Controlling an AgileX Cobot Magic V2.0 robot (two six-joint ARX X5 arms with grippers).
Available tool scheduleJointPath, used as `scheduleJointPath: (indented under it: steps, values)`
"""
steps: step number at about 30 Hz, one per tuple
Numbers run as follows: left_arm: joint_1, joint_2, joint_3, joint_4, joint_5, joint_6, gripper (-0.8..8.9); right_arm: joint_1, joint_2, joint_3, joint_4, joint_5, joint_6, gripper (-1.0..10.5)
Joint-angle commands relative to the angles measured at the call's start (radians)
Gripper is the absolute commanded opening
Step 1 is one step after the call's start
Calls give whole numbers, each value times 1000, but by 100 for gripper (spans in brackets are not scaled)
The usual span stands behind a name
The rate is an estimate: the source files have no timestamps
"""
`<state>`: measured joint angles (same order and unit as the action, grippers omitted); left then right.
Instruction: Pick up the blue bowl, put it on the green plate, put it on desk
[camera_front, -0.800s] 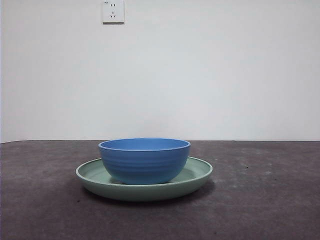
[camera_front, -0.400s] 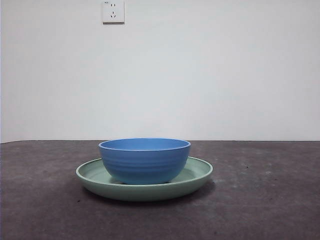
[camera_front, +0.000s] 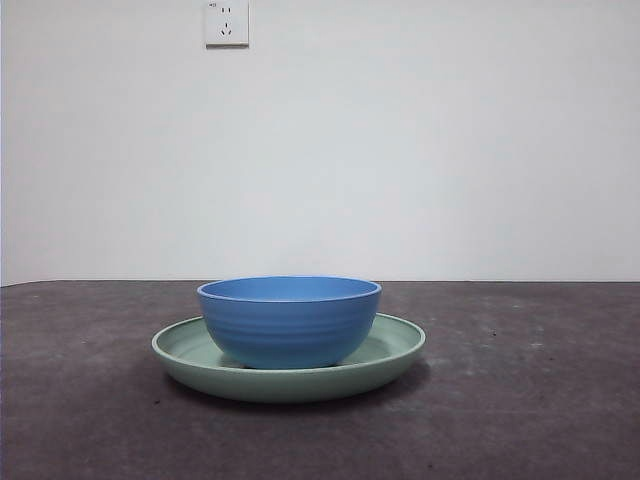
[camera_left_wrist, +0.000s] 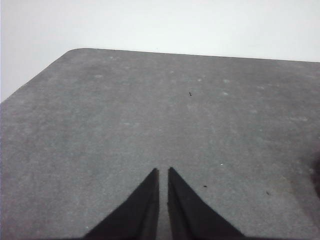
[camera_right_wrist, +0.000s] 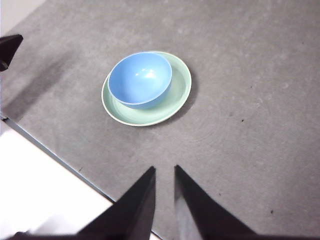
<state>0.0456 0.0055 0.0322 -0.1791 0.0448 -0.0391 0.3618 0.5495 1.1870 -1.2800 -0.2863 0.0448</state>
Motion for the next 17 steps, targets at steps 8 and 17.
scheduleJointPath:
  steps: [8, 17]
  values:
    - [2, -2, -20, -8, -5, 11, 29, -286, -264, -527, 716, 30, -81, 55]
    - [2, -2, -20, -8, -5, 11, 29, -405, -462, -1024, 1144, 100, -77, 55]
